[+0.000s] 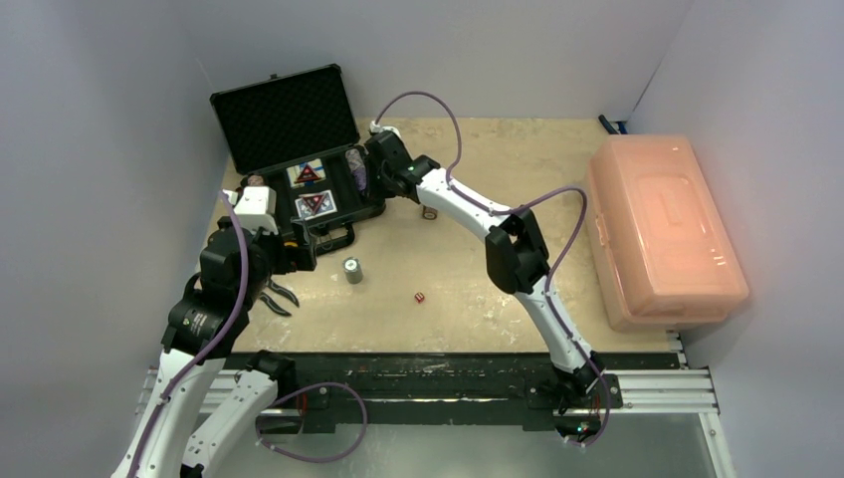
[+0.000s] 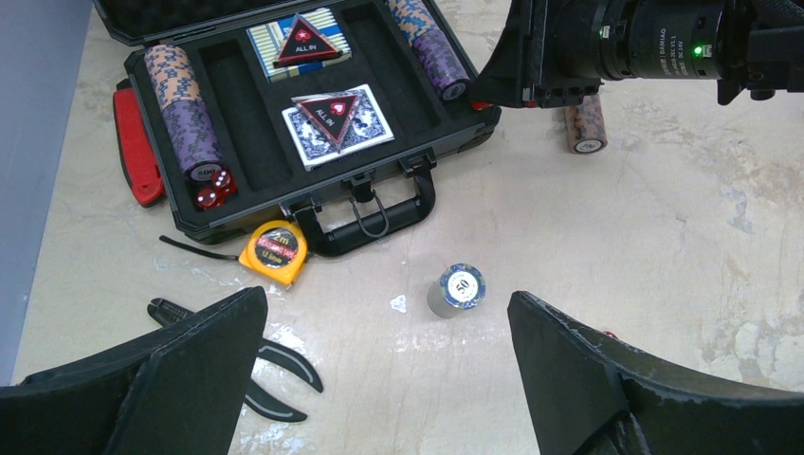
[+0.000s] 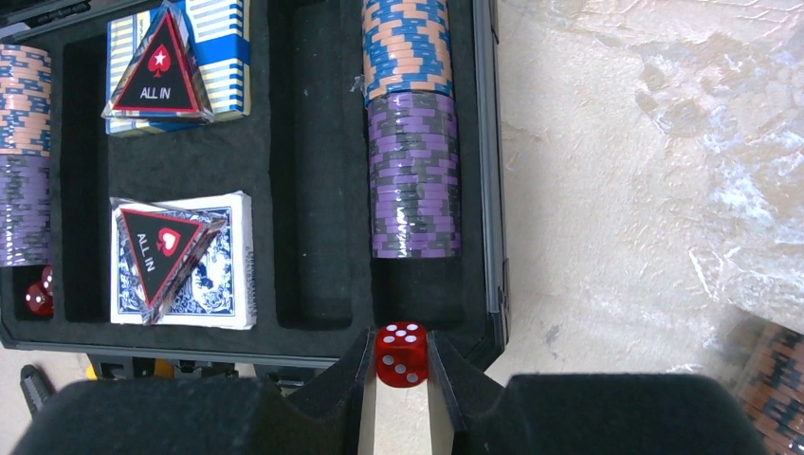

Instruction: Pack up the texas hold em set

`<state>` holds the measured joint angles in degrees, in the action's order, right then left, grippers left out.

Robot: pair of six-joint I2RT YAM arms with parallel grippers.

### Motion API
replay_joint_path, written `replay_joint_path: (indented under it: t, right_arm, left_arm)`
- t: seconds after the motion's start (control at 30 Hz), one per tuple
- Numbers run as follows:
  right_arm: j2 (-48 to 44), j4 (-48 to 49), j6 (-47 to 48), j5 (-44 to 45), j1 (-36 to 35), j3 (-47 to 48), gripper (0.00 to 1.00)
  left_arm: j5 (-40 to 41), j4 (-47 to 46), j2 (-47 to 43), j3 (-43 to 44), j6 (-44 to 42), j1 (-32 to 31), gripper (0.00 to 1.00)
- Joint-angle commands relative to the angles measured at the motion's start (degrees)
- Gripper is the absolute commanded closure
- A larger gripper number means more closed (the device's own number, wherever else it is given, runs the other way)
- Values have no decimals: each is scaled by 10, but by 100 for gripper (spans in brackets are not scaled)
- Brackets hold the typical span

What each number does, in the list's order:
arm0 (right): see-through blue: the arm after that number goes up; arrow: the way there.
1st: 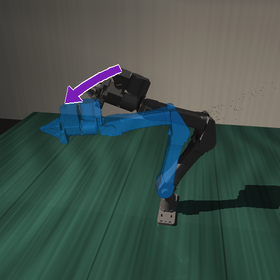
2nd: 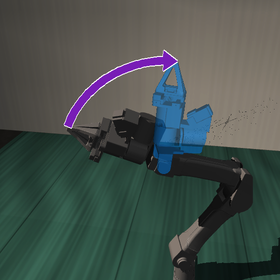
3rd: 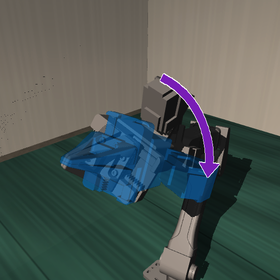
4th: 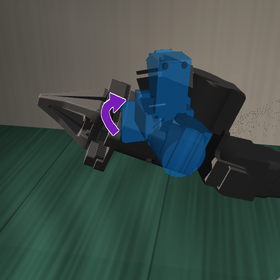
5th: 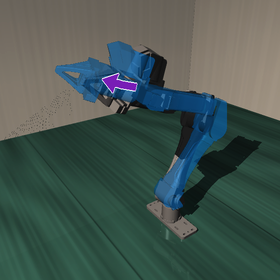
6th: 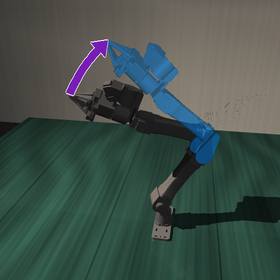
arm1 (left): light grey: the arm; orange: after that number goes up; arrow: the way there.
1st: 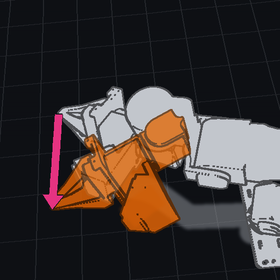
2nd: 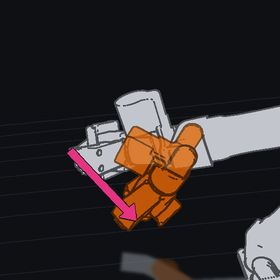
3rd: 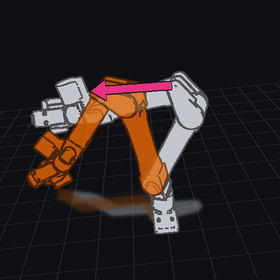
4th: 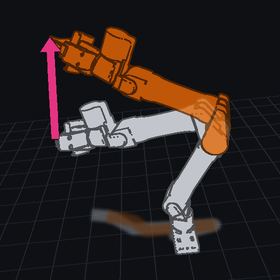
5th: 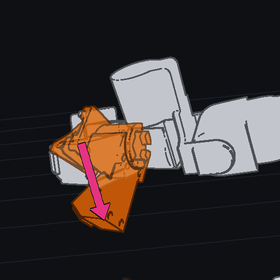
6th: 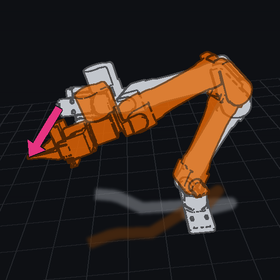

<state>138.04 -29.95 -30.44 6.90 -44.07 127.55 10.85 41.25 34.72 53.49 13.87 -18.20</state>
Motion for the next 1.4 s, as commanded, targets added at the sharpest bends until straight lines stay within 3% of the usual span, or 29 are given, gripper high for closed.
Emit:
replay_joint_path:
  t: [0.0, 1.37]
  right_arm:
    - [5, 2, 6, -17, 2, 39, 100]
    - [46, 14, -5, -55, 25, 70, 100]
  left_arm:
    - [4, -15, 0, -5, -10, -3, 0]
    - [0, -16, -3, -5, -12, -3, 0]
